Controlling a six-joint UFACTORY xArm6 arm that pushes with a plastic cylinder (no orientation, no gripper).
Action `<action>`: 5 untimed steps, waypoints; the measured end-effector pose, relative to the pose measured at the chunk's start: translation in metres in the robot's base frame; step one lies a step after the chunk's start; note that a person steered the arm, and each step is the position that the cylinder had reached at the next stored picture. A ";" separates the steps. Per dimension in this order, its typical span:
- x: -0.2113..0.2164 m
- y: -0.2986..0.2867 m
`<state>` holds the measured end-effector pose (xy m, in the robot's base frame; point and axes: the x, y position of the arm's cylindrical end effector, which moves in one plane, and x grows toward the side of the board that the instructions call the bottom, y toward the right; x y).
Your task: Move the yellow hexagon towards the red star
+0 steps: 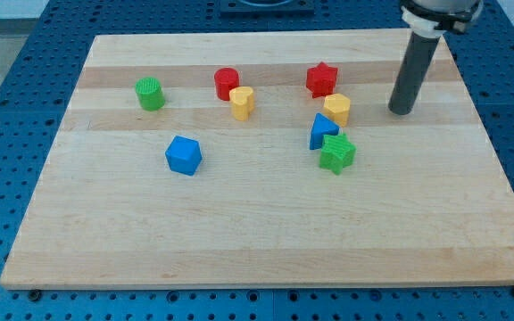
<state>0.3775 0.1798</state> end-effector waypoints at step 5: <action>0.005 -0.103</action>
